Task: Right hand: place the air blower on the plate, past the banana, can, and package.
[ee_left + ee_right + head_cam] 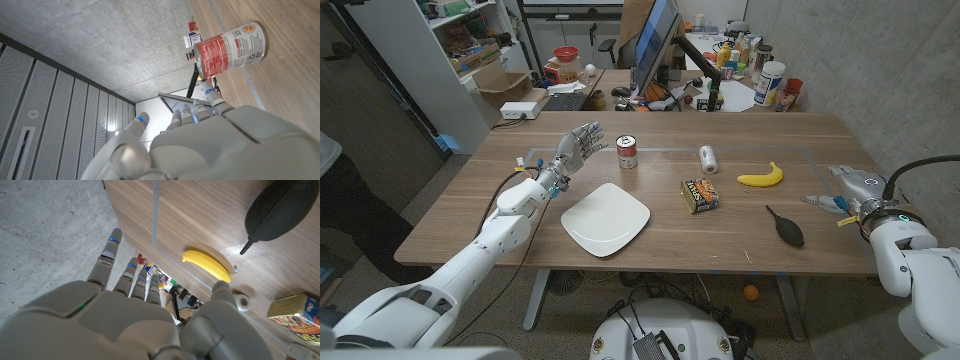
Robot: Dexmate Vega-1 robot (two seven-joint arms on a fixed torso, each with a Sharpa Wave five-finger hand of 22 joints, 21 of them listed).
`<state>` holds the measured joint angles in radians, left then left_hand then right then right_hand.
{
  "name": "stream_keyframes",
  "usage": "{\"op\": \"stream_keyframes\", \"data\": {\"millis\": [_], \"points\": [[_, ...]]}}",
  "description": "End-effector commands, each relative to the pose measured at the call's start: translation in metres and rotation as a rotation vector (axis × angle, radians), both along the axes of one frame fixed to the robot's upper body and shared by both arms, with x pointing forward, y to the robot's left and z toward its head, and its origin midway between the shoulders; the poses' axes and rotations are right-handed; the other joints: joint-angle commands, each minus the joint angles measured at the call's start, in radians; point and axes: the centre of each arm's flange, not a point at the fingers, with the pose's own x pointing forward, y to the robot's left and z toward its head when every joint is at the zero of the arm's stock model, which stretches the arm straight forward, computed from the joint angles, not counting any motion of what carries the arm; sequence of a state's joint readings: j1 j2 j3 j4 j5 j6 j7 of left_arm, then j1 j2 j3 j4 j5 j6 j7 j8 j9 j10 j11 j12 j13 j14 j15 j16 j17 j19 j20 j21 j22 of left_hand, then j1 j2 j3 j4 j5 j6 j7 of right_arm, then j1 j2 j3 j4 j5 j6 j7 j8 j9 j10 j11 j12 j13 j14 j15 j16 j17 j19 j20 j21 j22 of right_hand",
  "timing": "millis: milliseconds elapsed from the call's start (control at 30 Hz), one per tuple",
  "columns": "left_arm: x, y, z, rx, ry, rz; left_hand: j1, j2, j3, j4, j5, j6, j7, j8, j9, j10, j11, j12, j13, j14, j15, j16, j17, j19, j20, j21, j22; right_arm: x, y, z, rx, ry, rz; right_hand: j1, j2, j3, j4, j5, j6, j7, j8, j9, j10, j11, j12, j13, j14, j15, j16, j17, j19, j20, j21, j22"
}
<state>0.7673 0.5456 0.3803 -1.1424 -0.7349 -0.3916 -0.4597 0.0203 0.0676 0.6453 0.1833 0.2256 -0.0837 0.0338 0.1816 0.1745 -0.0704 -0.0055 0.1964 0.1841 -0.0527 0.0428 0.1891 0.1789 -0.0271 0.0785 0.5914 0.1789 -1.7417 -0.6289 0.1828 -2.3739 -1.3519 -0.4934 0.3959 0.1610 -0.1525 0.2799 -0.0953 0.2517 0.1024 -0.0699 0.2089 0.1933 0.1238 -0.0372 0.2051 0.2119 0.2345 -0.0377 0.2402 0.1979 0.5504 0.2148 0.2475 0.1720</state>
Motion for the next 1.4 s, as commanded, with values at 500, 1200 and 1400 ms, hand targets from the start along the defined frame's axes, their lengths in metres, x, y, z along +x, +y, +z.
{"op": "stream_keyframes", "data": {"millis": [500,1200,1400], "points": [[0.004,-0.003,0.003,0.007,0.004,-0.004,-0.003,0.109,0.005,0.000,0.005,-0.003,0.004,0.002,0.003,0.000,0.008,0.005,0.001,0.004,0.005,0.003,0.004,0.005,0.004,-0.003,0.003,0.021,0.008,-0.022,0.007,0.124,-0.021,-0.019,-0.004,-0.021,0.007,0.016,0.007,-0.001,0.004,0.006,0.012,0.000,0.006,0.003,0.004,0.003,0.000,0.007,0.024,-0.002,-0.005,0.003],[0.008,0.001,0.001,0.009,0.009,-0.002,-0.003,0.109,0.005,0.000,0.005,-0.003,0.006,0.002,0.003,0.000,0.007,0.005,0.001,0.003,0.005,0.003,0.004,0.005,0.003,-0.006,0.003,0.026,0.036,-0.033,0.001,0.236,0.059,-0.034,-0.008,-0.044,0.013,0.031,0.015,-0.002,0.005,0.006,0.027,0.014,0.010,0.003,0.022,0.002,0.003,0.008,0.054,-0.006,-0.007,0.003],[0.009,0.000,0.001,0.008,0.011,-0.005,-0.003,0.109,0.005,0.000,0.005,-0.002,0.007,0.002,0.003,0.001,0.007,0.006,0.001,0.004,0.005,0.003,0.004,0.006,0.004,-0.007,0.003,0.032,0.039,-0.037,0.008,0.277,0.048,-0.040,-0.009,-0.053,0.015,0.036,0.020,0.000,0.005,0.006,0.034,0.019,0.012,0.004,0.033,0.000,0.006,0.008,0.071,-0.007,-0.005,0.003]]}}
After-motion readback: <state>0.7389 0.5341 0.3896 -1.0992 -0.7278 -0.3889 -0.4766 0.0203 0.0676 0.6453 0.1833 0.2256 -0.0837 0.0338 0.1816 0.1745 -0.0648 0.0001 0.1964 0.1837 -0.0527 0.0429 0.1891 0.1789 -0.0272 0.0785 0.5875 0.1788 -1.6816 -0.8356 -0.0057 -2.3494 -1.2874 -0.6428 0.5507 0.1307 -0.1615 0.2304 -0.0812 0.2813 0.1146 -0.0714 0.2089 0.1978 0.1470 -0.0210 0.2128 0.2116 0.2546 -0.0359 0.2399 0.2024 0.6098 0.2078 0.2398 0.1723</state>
